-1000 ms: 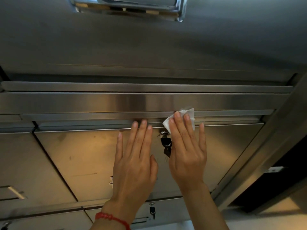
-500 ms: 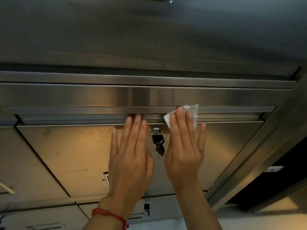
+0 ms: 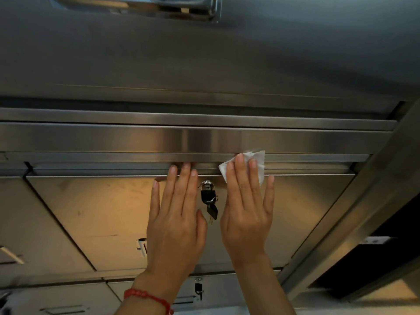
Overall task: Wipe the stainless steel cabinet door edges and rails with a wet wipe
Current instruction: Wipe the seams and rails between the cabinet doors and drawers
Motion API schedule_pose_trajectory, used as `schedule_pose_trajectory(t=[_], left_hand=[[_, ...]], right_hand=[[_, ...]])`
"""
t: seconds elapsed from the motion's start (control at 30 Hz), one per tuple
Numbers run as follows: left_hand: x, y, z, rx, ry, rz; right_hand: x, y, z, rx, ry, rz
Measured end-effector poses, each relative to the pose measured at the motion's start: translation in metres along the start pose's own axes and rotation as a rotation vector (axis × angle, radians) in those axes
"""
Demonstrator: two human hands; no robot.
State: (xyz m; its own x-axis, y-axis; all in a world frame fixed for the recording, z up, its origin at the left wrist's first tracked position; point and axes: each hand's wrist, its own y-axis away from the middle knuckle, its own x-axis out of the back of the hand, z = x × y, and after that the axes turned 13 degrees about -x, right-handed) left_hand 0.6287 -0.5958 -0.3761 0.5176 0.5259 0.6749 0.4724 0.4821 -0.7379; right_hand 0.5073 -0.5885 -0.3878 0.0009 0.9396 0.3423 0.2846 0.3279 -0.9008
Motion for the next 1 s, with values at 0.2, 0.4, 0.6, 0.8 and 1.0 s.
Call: schedule_pose_trajectory(t=[0.2, 0.4, 0.6, 0.8, 1.0], left_hand=[[0.005, 0.000, -0.002, -0.008, -0.015, -0.037], [0.008, 0.000, -0.003, -0.018, -0.027, -0.055], [0.010, 0.000, -0.002, -0.016, -0.033, -0.055], [0.007, 0.003, 0.003, 0.011, -0.010, -0.049], [0.003, 0.010, 0.005, 0.006, -0.015, -0.066]], right_hand=[[0.003, -0.002, 0.007, -0.021, 0.026, 0.001], [0.002, -0.001, 0.007, 0.044, 0.000, -0.021], [0.006, -0.004, 0.011, -0.030, 0.004, 0.002], [0.008, -0.005, 0.018, 0.012, 0.030, -0.006], [0.008, -0.005, 0.011, 0.012, -0.014, -0.018]])
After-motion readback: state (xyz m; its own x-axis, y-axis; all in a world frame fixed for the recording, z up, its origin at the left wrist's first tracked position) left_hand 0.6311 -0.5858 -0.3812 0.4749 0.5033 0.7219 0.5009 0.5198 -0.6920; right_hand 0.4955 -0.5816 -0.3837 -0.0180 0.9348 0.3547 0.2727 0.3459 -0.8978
